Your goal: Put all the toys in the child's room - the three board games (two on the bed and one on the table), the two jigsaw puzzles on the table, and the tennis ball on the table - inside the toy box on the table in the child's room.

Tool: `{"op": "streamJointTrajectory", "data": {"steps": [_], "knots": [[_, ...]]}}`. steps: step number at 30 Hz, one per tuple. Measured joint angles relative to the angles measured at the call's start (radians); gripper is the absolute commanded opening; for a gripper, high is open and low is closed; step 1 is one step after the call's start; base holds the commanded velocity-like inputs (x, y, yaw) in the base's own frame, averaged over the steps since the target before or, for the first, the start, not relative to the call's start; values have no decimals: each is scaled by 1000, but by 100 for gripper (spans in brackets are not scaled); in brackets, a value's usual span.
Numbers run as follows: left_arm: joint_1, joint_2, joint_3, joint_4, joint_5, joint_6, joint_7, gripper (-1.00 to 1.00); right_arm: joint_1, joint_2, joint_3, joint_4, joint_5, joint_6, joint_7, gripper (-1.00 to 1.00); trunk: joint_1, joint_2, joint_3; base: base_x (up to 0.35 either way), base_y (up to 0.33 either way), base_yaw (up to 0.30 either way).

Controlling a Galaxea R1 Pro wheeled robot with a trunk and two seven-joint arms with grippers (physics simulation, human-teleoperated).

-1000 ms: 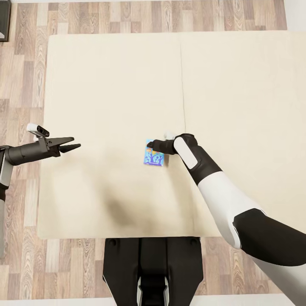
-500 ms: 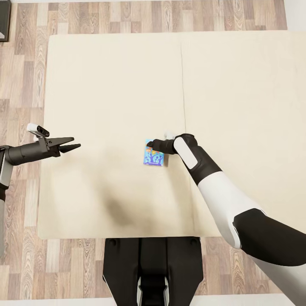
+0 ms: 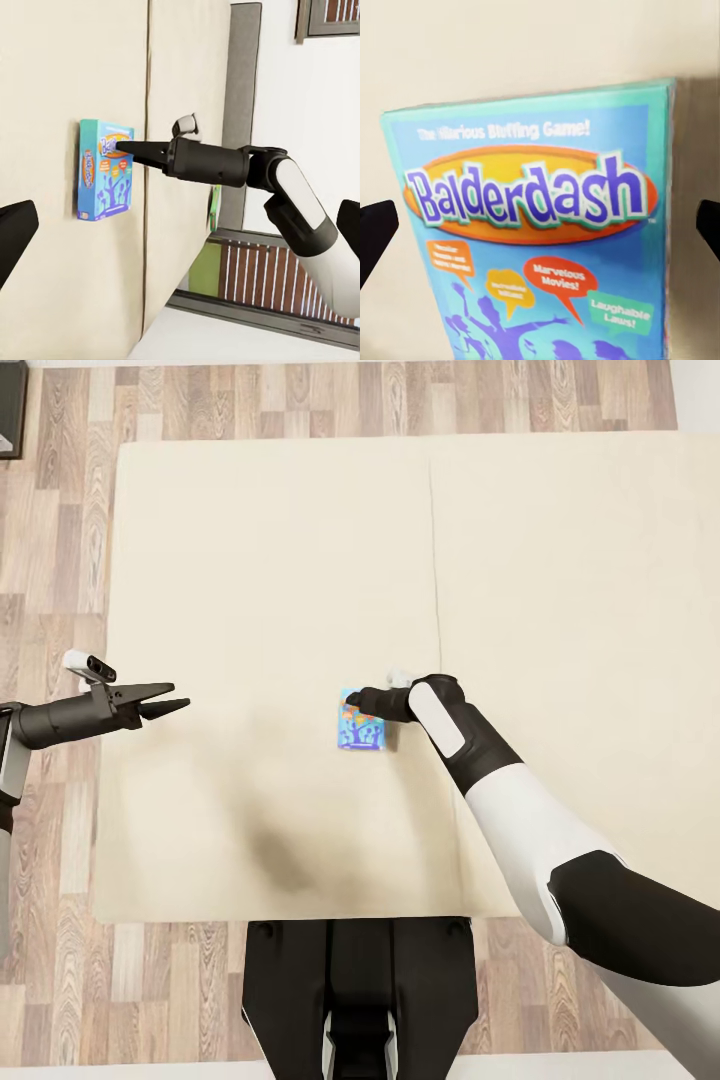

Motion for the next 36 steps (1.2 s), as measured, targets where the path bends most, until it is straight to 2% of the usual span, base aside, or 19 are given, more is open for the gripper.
{"op": "streamJointTrajectory", "data": {"steps": [4, 11, 21, 29, 33, 36], "knots": [[0, 0, 0, 0, 0, 0, 0, 100, 0, 0, 1, 6, -19, -7, 6, 100, 0, 0, 0, 0, 11, 0], [0, 0, 0, 0, 0, 0, 0, 100, 1, 0, 0, 0, 2, 3, -2, 100, 0, 0, 0, 0, 100, 0], [0, 0, 0, 1, 0, 0, 0, 100, 1, 0, 0, 7, -20, -8, 7, 100, 0, 0, 0, 0, 28, 0], [0, 0, 0, 1, 0, 0, 0, 100, 1, 0, 0, 4, -7, -2, 1, 100, 0, 0, 0, 0, 32, 2], [0, 0, 0, 0, 1, 0, 0, 100, 1, 0, 0, 0, 8, 3, -4, 100, 0, 0, 0, 0, 3, 135], [0, 0, 0, 0, 0, 0, 0, 100, 1, 0, 0, 1, 3, 2, -2, 100, 0, 0, 0, 0, 8, 198]]}}
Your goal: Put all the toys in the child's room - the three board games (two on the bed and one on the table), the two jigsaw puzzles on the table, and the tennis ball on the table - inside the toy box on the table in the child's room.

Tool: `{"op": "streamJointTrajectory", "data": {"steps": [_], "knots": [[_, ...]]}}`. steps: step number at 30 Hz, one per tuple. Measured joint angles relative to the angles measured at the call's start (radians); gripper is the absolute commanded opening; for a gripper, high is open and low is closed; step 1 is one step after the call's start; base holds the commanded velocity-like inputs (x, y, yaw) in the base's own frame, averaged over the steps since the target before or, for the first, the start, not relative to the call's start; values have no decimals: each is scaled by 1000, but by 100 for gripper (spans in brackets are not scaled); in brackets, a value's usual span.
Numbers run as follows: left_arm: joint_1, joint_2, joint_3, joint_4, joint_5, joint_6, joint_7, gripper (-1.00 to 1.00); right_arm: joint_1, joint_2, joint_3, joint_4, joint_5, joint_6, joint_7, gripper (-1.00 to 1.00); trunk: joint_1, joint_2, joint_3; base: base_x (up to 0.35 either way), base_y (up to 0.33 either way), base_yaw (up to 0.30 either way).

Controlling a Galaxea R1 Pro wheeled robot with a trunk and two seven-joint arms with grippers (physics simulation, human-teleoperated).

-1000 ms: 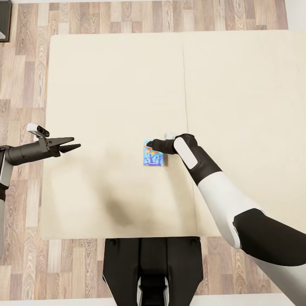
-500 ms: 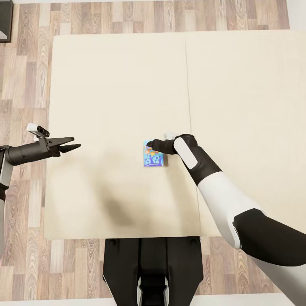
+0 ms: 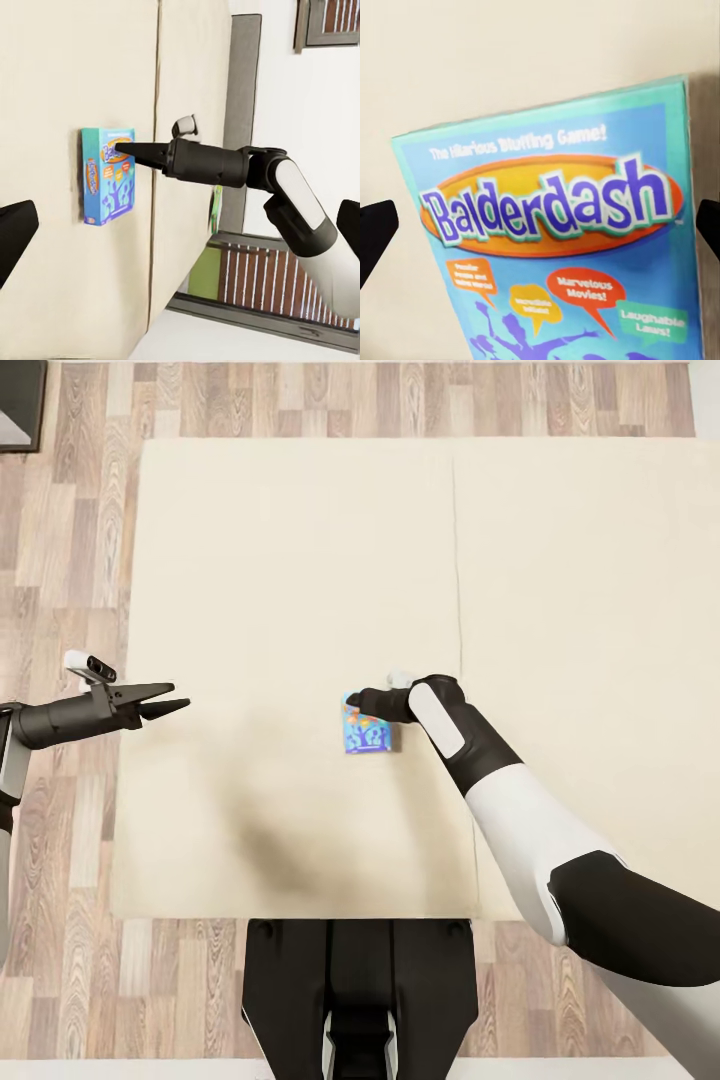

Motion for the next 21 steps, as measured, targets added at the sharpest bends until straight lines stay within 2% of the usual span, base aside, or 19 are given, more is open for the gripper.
{"op": "streamJointTrajectory", "data": {"steps": [6, 11, 17, 21], "knots": [[0, 0, 0, 0, -1, 0, 0, 100, 0, 0, 0, 3, -2, -1, 1, 100, 0, 0, 0, 0, 131, 142], [0, 0, 1, 0, -1, 0, 0, 100, 0, 0, 0, 9, -18, -9, 7, 100, 0, 0, 0, 0, 35, 19], [0, 0, 1, 0, 0, 0, 0, 100, 0, 0, 1, 7, -7, -4, 4, 100, 0, 0, 0, 0, 50, 3], [0, 0, 1, 0, -1, 0, 0, 100, 0, 0, 2, 10, -17, -8, 7, 100, 0, 0, 0, 0, 26, 0]]}}
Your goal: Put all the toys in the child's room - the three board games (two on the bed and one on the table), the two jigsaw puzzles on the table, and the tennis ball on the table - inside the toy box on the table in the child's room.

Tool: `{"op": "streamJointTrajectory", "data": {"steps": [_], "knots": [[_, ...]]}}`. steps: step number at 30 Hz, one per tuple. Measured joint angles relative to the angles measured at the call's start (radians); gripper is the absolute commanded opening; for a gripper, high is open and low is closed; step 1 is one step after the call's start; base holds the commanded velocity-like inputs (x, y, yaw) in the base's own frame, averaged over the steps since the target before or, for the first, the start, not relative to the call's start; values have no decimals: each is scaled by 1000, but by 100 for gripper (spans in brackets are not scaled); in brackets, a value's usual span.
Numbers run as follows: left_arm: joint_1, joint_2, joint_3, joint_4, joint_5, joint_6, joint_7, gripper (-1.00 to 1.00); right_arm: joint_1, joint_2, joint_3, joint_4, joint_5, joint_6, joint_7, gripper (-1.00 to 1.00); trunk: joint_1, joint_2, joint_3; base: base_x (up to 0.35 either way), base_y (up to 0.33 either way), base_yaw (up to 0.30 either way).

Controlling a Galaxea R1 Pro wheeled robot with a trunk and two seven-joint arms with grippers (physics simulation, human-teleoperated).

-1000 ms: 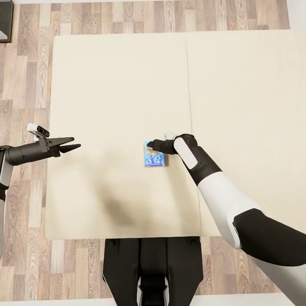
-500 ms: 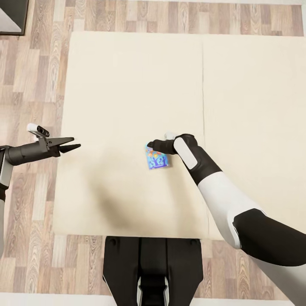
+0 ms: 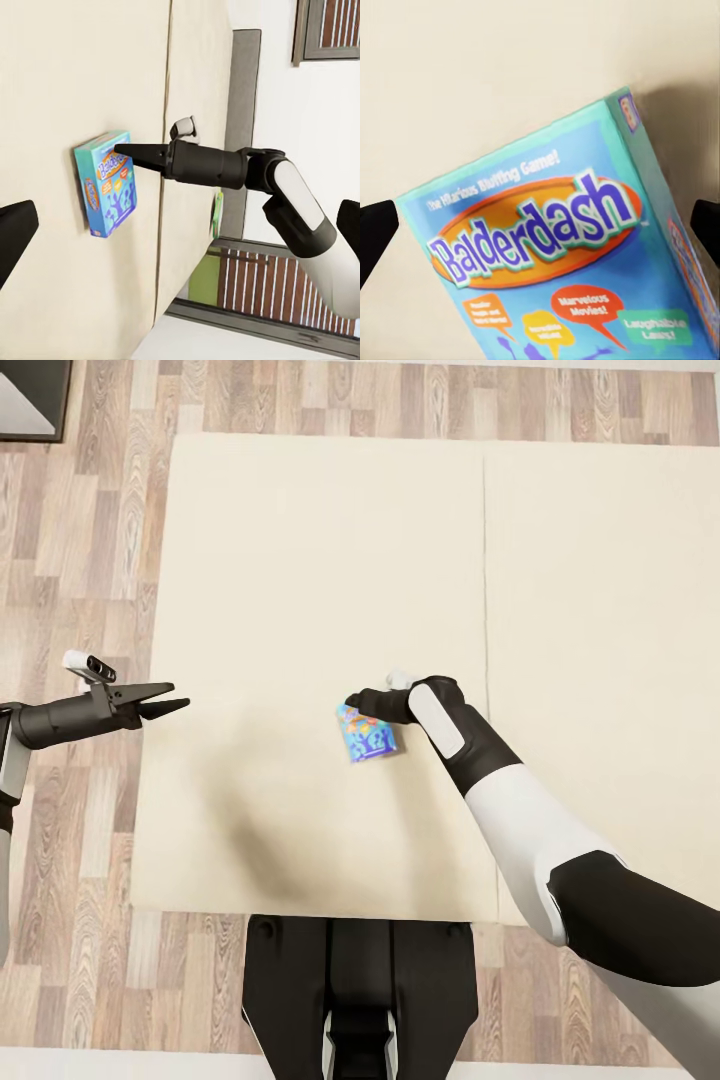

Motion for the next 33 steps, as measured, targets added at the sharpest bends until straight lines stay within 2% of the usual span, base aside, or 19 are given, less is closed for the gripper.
{"op": "streamJointTrajectory", "data": {"steps": [6, 8, 13, 33], "knots": [[0, 0, 0, 0, 0, 0, 0, 100, 0, 0, -1, -4, 17, 6, -4, 100, 0, 0, 0, 0, 97, 0], [0, 0, 0, 0, 0, 0, 0, 100, 0, 0, 0, 1, 0, 0, 0, 100, 0, 0, 0, 0, 47, 0], [0, 0, 0, 0, 0, 0, 0, 100, 0, 0, -1, -2, 12, 5, -4, 100, 0, 0, 0, 0, 59, 0], [0, 2, 0, 0, 0, 0, 0, 100, 0, 0, -1, 2, -1, 5, 1, 100, 0, 0, 0, 0, 23, 0]]}}
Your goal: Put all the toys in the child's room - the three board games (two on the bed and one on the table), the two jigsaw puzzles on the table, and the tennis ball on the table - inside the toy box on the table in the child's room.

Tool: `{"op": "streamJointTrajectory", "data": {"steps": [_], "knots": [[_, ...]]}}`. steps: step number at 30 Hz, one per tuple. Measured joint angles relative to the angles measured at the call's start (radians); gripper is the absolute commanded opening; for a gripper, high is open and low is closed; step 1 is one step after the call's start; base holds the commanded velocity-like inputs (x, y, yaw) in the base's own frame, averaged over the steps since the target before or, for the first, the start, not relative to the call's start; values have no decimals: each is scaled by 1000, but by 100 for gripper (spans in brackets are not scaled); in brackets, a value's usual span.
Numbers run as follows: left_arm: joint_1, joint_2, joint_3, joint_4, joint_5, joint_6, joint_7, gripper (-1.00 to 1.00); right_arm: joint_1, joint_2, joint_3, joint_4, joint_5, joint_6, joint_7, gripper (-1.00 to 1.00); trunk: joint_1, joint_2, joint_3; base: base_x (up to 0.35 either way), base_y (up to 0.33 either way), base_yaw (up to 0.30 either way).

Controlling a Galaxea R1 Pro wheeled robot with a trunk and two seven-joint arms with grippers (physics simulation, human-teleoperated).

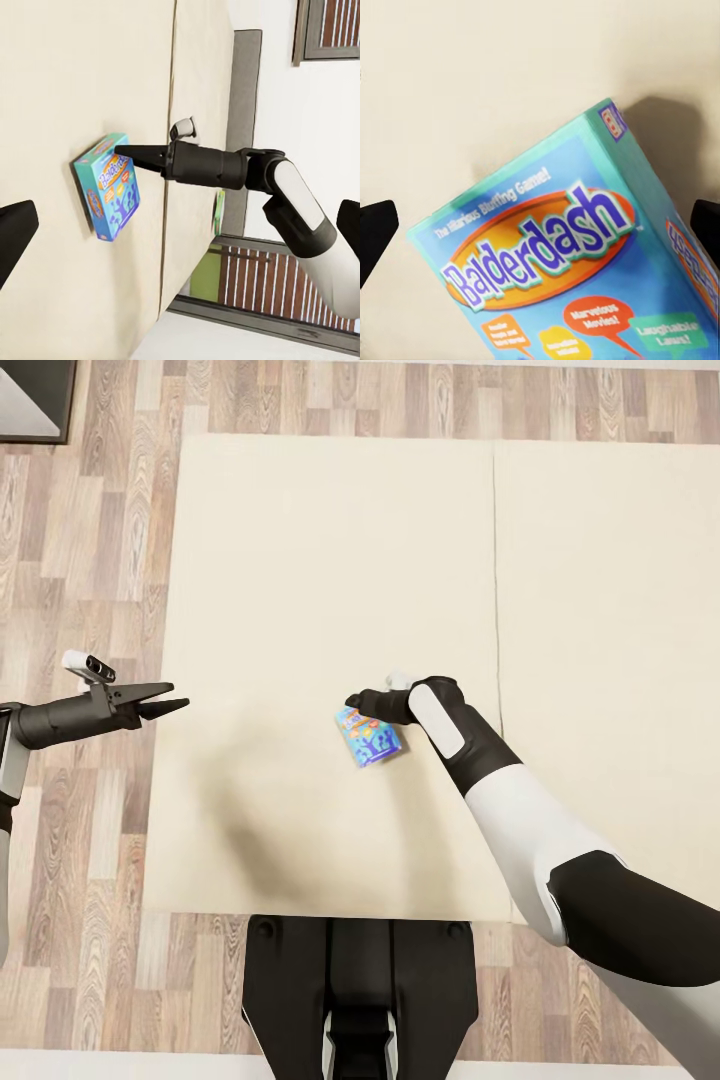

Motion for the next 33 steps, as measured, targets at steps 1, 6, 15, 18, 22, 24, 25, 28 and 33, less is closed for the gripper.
{"op": "streamJointTrajectory", "data": {"steps": [1, 6, 15, 18, 22, 24, 25, 28, 33], "knots": [[0, 0, 0, 0, 0, 0, 0, 100, 0, 0, 0, 2, -4, 0, 1, 100, 0, 0, 0, 0, 0, 0], [0, 0, 0, 0, 0, 0, 0, 100, 0, 0, 0, 5, -8, 3, 2, 100, 0, 0, 0, 0, 0, 0], [0, 0, 0, 0, 0, 0, 0, 100, 1, 0, 0, 8, -11, 10, 3, 100, 0, 0, 0, 0, 0, 0], [0, 0, 0, 0, 0, 0, 0, 100, 2, 0, 1, 10, -11, 16, 2, 100, 0, 0, 0, 0, 0, 0], [0, 0, 0, 0, 0, 0, 0, 100, 4, 0, 0, 10, -13, 42, 2, 100, 0, 0, 0, 0, 0, 0], [0, 0, 0, 0, 0, 0, 0, 100, 5, 0, 1, 10, -14, 47, 2, 100, 0, 0, 0, 0, 0, 0], [0, 0, 0, 0, 0, 1, 0, 100, 5, 0, 1, 11, -13, 48, 2, 100, 0, 0, 0, 0, 0, 0], [0, 0, 0, 0, 0, 0, 0, 100, 6, 0, 1, 12, -14, 51, 2, 100, 0, 0, 0, 0, 0, 0], [0, 0, 0, 0, 0, 0, 0, 100, 7, 0, 0, 17, -11, 52, 0, 100, 0, 0, 0, 0, 0, 0]]}}
